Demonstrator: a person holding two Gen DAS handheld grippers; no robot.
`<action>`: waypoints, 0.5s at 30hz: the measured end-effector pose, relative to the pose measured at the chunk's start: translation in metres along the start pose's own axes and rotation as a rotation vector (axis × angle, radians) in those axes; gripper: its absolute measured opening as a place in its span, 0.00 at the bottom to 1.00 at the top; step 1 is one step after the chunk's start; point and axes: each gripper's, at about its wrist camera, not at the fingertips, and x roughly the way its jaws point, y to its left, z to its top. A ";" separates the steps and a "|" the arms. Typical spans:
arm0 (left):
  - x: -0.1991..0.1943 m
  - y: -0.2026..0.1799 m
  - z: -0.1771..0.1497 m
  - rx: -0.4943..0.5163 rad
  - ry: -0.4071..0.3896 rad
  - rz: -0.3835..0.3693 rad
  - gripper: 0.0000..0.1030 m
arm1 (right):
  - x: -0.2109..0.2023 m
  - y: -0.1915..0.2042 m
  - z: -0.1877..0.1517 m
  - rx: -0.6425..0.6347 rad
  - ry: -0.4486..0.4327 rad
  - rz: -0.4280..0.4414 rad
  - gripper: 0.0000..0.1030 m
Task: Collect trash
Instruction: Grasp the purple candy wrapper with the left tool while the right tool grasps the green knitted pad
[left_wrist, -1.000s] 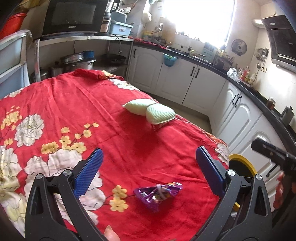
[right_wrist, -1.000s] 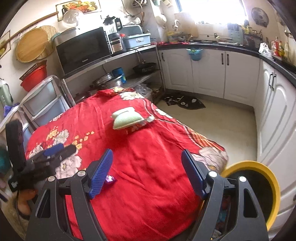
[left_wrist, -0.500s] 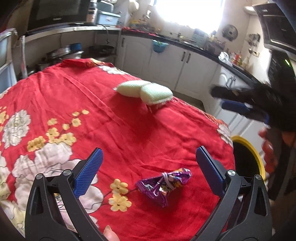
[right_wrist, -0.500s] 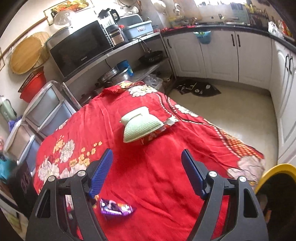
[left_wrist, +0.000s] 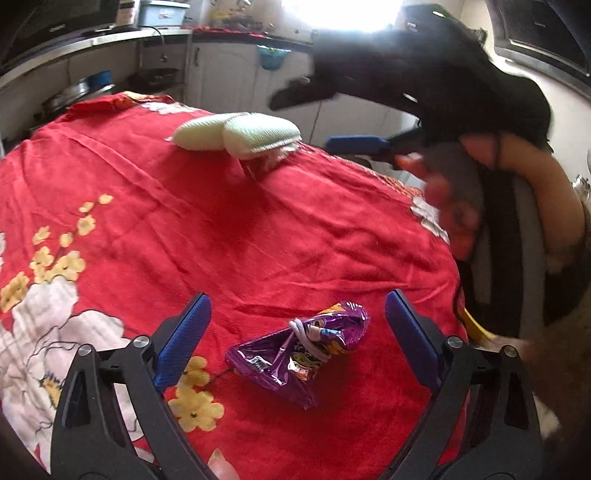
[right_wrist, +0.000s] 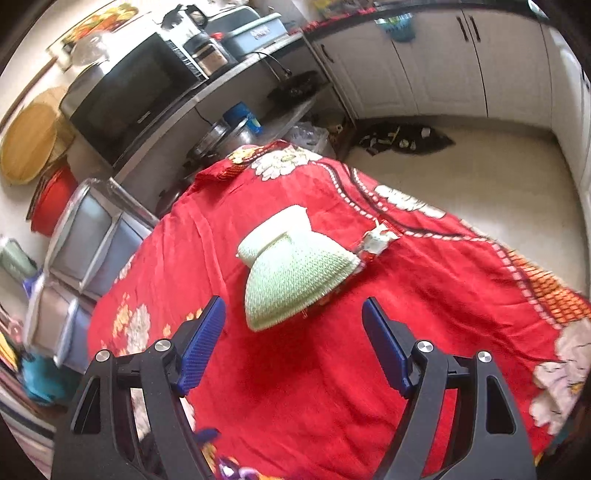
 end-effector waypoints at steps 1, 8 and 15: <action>0.002 0.000 0.000 0.006 0.008 0.000 0.81 | 0.005 -0.001 0.002 0.020 0.006 0.010 0.71; 0.009 0.001 -0.004 0.010 0.036 -0.019 0.66 | 0.032 -0.013 0.013 0.141 0.048 0.048 0.63; 0.010 -0.007 -0.005 0.040 0.047 -0.038 0.44 | 0.042 -0.027 0.017 0.238 0.073 0.119 0.36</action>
